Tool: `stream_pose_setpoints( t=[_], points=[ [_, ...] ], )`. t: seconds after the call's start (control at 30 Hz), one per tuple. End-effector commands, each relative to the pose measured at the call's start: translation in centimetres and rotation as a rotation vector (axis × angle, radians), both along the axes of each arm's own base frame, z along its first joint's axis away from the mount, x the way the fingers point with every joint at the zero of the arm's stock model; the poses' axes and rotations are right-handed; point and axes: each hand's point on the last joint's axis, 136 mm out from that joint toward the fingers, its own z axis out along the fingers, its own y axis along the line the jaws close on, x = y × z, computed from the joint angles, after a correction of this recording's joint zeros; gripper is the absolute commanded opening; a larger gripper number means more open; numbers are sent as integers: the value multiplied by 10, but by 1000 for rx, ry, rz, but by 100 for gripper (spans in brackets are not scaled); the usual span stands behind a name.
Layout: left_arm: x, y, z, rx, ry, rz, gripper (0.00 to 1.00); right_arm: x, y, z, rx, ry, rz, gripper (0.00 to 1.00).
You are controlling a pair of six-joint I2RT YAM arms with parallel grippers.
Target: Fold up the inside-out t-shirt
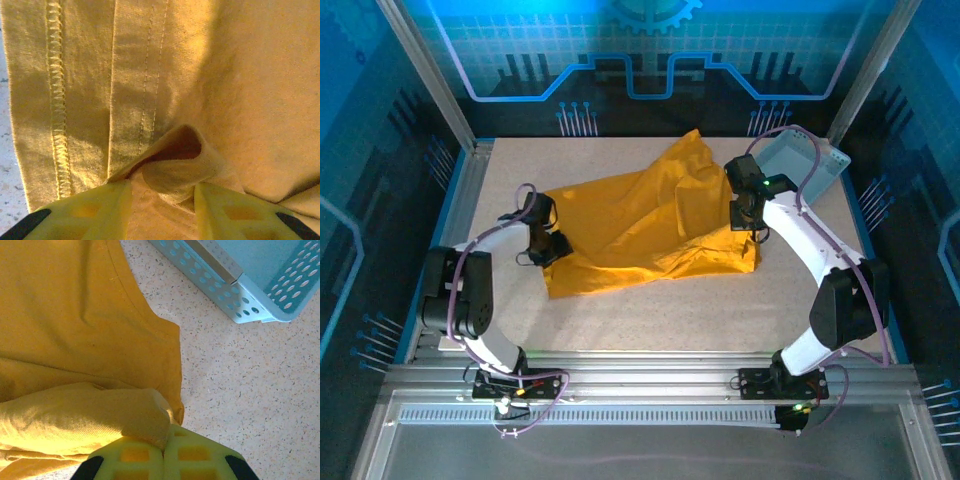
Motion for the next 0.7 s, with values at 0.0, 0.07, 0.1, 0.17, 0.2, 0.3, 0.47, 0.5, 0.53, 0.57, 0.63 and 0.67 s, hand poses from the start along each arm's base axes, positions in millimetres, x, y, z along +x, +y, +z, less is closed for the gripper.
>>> stream_pose_setpoints(
  t=[0.0, 0.07, 0.1, 0.17, 0.2, 0.3, 0.47, 0.5, 0.53, 0.57, 0.63, 0.67],
  points=[
    [14, -8, 7, -22, -37, -21, 38, -1, -4, 7, 1, -22, -8, 0],
    [15, -7, 6, -21, -38, -21, 31, -1, -4, 6, -1, -21, -9, 0],
    [16, -7, 6, -16, -38, -21, 27, -2, -4, 6, -1, -19, -9, 0],
    [16, -6, 6, -10, -36, -23, 24, -2, -5, 6, -2, -18, -9, 0],
    [17, -5, 7, -6, -41, -22, 21, -2, -5, 5, -4, -16, -10, 0],
    [19, -4, 9, 3, -45, -30, 16, -3, -6, 7, -10, -21, -12, 0],
    [18, -5, 20, -1, -66, -28, 8, -3, -8, 13, -16, -31, -12, 0],
    [17, -6, 24, -5, -74, -26, 7, -3, -9, 15, -19, -34, -13, 0],
    [15, -6, 29, -5, -78, -25, 7, -3, -10, 16, -20, -37, -13, 0],
    [12, -7, 34, -7, -82, -23, 6, -3, -11, 19, -23, -42, -15, 0],
    [8, -10, 48, -28, -112, -18, 4, -3, -16, 27, -33, -57, -24, 0],
    [4, -10, 57, -36, -137, -10, 4, -4, -18, 33, -36, -67, -27, 0]
  ],
)
